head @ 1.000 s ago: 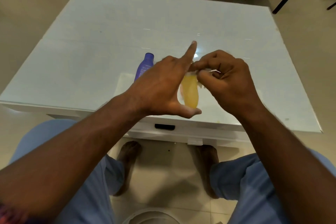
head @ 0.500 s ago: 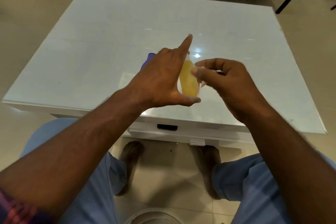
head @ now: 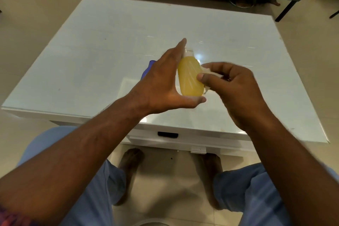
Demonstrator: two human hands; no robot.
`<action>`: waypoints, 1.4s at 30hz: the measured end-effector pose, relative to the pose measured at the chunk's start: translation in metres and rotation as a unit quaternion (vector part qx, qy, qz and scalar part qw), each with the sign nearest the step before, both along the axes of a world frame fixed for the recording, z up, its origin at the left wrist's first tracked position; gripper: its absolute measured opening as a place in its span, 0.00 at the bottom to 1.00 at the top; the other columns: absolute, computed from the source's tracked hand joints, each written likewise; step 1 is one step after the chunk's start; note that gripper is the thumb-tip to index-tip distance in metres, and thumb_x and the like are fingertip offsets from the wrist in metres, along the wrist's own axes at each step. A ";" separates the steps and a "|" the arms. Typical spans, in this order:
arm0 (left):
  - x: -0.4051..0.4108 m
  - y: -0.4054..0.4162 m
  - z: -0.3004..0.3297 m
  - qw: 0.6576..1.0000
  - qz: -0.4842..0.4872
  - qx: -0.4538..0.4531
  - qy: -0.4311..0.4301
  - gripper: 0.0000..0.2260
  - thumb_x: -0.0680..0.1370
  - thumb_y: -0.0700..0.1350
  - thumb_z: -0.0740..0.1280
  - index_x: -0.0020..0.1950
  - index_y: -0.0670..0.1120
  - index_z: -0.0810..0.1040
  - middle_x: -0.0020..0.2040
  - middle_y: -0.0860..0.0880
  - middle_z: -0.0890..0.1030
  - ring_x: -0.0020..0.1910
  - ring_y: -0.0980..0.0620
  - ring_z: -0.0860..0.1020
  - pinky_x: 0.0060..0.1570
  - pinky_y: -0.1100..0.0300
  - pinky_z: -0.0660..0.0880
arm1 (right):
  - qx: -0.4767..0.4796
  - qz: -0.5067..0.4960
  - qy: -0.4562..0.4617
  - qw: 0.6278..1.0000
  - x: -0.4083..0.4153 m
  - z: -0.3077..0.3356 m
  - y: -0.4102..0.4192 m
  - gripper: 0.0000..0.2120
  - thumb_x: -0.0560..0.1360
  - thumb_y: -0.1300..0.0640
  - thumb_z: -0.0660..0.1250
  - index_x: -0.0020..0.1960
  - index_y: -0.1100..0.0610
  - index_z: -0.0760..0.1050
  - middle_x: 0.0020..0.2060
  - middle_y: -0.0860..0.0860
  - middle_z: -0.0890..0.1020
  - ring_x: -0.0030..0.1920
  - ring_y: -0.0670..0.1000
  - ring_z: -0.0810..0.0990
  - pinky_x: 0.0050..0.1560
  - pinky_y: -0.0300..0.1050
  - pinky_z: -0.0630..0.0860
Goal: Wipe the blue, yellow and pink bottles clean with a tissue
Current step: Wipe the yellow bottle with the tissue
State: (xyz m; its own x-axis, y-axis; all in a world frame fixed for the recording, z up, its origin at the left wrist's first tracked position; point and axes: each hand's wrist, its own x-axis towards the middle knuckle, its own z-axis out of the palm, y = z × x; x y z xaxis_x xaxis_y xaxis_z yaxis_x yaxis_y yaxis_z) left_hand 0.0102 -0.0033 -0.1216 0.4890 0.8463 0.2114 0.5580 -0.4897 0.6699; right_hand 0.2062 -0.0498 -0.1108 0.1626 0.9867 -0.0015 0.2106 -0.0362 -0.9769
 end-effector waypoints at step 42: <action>0.007 -0.007 0.006 0.975 -0.065 0.135 0.166 0.39 0.62 0.77 0.67 0.63 0.53 0.72 0.50 0.59 0.75 0.54 0.52 0.76 0.63 0.48 0.68 | 0.264 0.137 -0.318 0.900 -0.004 -0.001 -0.011 0.11 0.73 0.64 0.69 0.47 0.55 0.89 0.46 0.52 0.83 0.47 0.51 0.80 0.47 0.44 0.76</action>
